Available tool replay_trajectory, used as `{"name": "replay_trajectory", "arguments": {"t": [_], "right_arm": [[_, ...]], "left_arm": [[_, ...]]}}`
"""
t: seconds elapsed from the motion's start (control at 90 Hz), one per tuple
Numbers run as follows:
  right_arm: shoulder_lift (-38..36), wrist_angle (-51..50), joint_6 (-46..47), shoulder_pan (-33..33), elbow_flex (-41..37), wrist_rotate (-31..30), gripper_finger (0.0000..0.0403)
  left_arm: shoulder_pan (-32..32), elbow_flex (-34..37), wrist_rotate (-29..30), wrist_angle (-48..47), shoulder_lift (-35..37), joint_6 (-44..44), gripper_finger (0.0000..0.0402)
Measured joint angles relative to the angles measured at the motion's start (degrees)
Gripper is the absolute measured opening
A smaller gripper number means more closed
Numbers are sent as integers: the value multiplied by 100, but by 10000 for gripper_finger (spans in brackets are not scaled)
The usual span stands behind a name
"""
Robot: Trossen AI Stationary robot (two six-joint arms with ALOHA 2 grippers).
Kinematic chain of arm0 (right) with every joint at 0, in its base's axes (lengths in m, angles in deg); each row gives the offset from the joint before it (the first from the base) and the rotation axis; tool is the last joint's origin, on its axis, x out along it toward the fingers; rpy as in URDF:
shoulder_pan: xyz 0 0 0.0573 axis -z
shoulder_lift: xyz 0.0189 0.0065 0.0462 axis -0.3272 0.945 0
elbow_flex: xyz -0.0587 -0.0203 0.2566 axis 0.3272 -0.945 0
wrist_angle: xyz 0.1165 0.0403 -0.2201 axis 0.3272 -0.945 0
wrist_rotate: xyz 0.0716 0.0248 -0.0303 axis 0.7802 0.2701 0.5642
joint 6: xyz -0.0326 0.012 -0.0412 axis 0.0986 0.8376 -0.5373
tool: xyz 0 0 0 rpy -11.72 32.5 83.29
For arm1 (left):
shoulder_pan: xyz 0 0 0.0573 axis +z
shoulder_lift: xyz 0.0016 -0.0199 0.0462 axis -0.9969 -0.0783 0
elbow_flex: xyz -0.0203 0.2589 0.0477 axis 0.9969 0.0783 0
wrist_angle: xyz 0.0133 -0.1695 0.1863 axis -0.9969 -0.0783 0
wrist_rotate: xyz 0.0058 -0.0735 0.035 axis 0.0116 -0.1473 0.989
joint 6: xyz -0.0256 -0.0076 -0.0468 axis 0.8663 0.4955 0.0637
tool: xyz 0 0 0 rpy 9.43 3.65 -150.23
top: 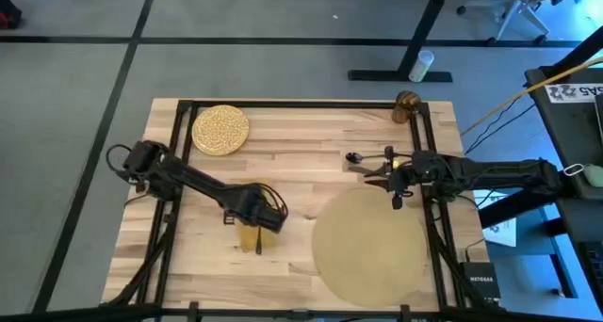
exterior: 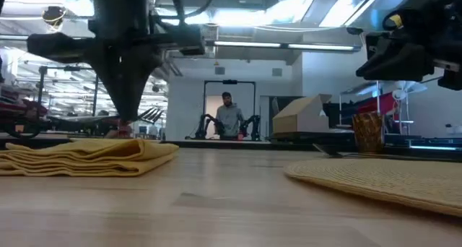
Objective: Set table place
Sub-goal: Put the black fork on the yellow table napkin
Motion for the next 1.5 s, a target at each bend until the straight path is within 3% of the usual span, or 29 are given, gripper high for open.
{"name": "replay_trajectory", "arguments": {"t": [0.356,0.644,1.5], "right_arm": [[2,-3,-2,-1,0,-2,62],[0,-10,-2,-1,0,-2,62],[0,-10,-2,-1,0,0,62]], "left_arm": [[327,489,-37,539,109,-451,0],[322,853,-132,754,109,-298,0],[367,899,47,938,106,34,0]]}}
